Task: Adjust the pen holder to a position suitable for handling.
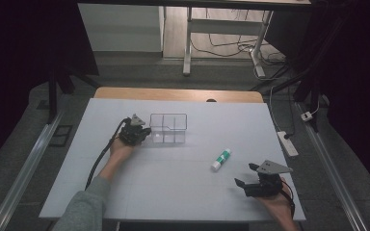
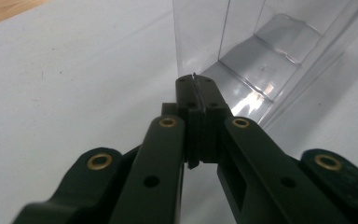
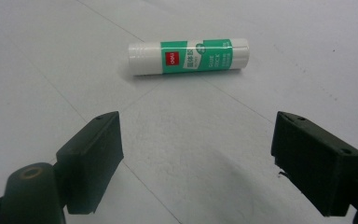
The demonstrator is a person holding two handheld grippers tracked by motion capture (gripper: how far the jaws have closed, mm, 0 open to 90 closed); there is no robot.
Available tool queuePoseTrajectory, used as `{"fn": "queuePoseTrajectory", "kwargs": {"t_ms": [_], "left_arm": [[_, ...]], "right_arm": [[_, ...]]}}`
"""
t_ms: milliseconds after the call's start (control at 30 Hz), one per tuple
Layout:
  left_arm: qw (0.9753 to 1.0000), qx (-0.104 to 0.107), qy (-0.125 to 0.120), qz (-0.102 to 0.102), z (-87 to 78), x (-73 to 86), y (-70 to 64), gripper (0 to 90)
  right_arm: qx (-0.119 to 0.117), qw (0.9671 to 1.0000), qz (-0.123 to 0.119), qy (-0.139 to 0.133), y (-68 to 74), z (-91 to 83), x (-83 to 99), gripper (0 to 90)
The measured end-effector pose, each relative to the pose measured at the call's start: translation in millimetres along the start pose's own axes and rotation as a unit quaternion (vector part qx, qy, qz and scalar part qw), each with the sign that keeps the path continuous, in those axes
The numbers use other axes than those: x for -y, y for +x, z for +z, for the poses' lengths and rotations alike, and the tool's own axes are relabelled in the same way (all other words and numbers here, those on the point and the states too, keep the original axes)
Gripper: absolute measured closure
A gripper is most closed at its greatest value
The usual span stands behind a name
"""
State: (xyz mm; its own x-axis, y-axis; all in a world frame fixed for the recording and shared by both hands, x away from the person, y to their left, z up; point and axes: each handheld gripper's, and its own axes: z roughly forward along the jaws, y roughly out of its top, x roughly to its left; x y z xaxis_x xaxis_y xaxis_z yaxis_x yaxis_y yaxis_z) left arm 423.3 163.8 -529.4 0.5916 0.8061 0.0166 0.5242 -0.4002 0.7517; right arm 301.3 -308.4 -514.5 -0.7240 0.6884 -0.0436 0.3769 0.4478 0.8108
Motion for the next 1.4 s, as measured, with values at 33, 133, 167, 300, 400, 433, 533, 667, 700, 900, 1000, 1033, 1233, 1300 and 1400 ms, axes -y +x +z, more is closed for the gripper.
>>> {"fn": "queuePoseTrajectory", "kwargs": {"t_ms": [33, 133, 167, 300, 400, 433, 533, 667, 700, 900, 1000, 1033, 1233, 1300, 1400], "left_arm": [[1.0, 0.001, 0.0, 0.0, 0.4, -0.6, -0.5, 88.9], [1.0, 0.003, -0.001, 0.001, 2.1, -2.2, -1.9, 88.9], [1.0, 0.003, 0.0, 0.002, 2.5, -2.8, -2.6, 88.9], [1.0, 0.007, -0.002, 0.003, 4.0, -4.9, -4.8, 88.9], [1.0, 0.008, -0.003, 0.004, 4.6, -6.1, -6.5, 88.9], [1.0, 0.008, -0.003, 0.005, 4.9, -6.4, -7.0, 88.9], [0.9999, 0.01, -0.003, 0.005, 5.9, -7.4, -8.2, 88.9], [0.9999, 0.013, -0.003, 0.004, 7.4, -8.8, -9.9, 89.0], [0.9999, 0.014, -0.003, 0.005, 7.7, -9.3, -10.6, 88.9], [0.9998, 0.018, 0.0, 0.012, 8.9, -10.9, -15.4, 88.9], [0.9997, 0.019, 0.0, 0.015, 9.8, -11.4, -17.0, 88.9], [0.9997, 0.019, 0.0, 0.016, 10.0, -11.5, -17.3, 88.9], [0.9998, 0.019, -0.001, 0.011, 10.9, -11.4, -17.1, 88.9], [0.9998, 0.016, -0.001, 0.01, 11.4, -11.7, -17.4, 88.9], [0.9998, 0.017, -0.002, 0.005, 12.4, -11.8, -17.1, 88.9]], "right_arm": [[0.0, 1.0, 0.0, 0.0, 0.0, 0.0, 0.0, 16.1], [0.001, 1.0, -0.001, 0.002, 0.0, -0.1, 0.0, 16.1], [0.0, 1.0, 0.0, 0.0, 0.1, 0.1, 0.0, 16.2], [0.0, 1.0, 0.001, -0.002, 0.3, -0.4, -0.4, 16.2], [0.002, 1.0, -0.001, -0.002, 1.2, -1.1, -0.4, 16.9], [0.002, 1.0, -0.002, -0.002, 1.3, -1.1, -0.4, 16.9], [0.003, 1.0, -0.002, -0.001, 1.1, -1.1, -0.6, 16.9], [0.003, 1.0, -0.002, 0.0, 0.9, -0.6, -0.4, 16.9], [0.003, 1.0, -0.002, 0.0, 0.9, -0.7, -0.4, 16.9], [0.005, 1.0, -0.003, -0.001, 1.6, -1.6, -0.9, 16.9], [0.004, 1.0, -0.003, 0.001, 1.2, -1.5, -0.6, 16.9], [0.004, 1.0, -0.002, 0.001, 1.1, -1.2, -0.5, 16.9], [0.003, 1.0, -0.004, 0.002, 1.4, -0.9, -0.5, 16.9], [0.001, 1.0, -0.003, -0.001, 1.5, -0.5, -0.4, 16.9], [0.0, 1.0, -0.004, -0.001, 2.4, -0.4, -0.9, 17.0]]}}
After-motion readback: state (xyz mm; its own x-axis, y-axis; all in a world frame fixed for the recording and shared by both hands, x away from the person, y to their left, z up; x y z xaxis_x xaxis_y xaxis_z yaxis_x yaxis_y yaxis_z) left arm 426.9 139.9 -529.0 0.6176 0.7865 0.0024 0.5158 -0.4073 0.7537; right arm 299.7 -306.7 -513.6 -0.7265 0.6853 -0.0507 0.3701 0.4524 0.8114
